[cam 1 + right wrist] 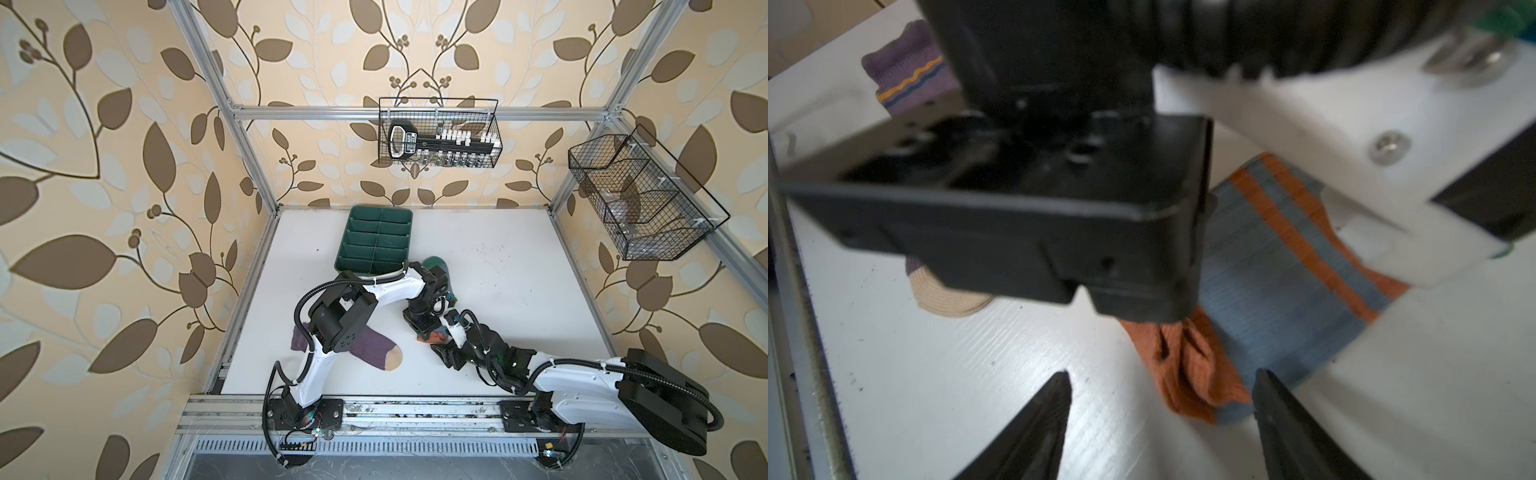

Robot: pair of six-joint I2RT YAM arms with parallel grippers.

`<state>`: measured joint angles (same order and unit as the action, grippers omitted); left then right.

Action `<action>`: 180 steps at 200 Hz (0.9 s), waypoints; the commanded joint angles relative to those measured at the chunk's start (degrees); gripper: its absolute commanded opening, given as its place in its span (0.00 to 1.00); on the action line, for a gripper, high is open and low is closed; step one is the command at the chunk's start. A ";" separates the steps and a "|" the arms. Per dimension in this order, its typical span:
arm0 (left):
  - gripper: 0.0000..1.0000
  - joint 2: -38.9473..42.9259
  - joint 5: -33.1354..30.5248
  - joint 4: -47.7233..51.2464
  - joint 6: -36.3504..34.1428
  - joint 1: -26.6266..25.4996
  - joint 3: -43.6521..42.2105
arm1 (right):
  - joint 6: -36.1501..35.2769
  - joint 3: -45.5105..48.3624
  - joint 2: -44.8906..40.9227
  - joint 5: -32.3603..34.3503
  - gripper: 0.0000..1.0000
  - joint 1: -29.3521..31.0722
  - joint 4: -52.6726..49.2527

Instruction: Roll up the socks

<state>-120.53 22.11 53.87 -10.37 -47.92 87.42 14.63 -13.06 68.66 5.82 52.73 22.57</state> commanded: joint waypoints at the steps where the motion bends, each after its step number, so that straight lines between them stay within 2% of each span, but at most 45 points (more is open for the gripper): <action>1: 0.00 -2.37 0.04 1.61 -0.32 -0.07 0.03 | -1.81 -2.30 2.57 1.08 0.69 -0.16 1.08; 50: 0.00 -2.46 0.24 1.72 -0.33 -0.07 0.23 | -1.34 -4.29 6.57 0.28 0.58 -1.93 -0.33; 114: 0.02 -1.81 0.22 1.33 0.16 -0.05 0.25 | -1.47 -6.71 9.67 -3.70 0.13 -1.02 -3.72; 131: 0.08 -1.47 0.22 1.16 0.76 -0.07 0.33 | -0.65 -6.72 8.89 -4.01 0.04 -0.69 -5.23; 150: 0.20 -0.36 -0.62 0.73 2.14 -0.07 0.15 | 1.05 -6.65 7.65 -3.16 0.01 -0.74 -7.95; 160: 0.34 0.73 -1.18 -0.08 3.38 -0.07 -0.35 | 2.10 -6.54 6.58 -2.31 0.00 -0.70 -9.57; 180: 0.48 3.61 -1.46 -1.41 5.52 -0.07 -2.15 | 3.87 -6.30 4.47 -0.18 0.00 -0.85 -12.52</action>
<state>-119.87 21.93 54.28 -7.18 -47.55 87.50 15.64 -19.31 74.48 3.68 51.94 17.28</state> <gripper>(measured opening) 0.406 0.049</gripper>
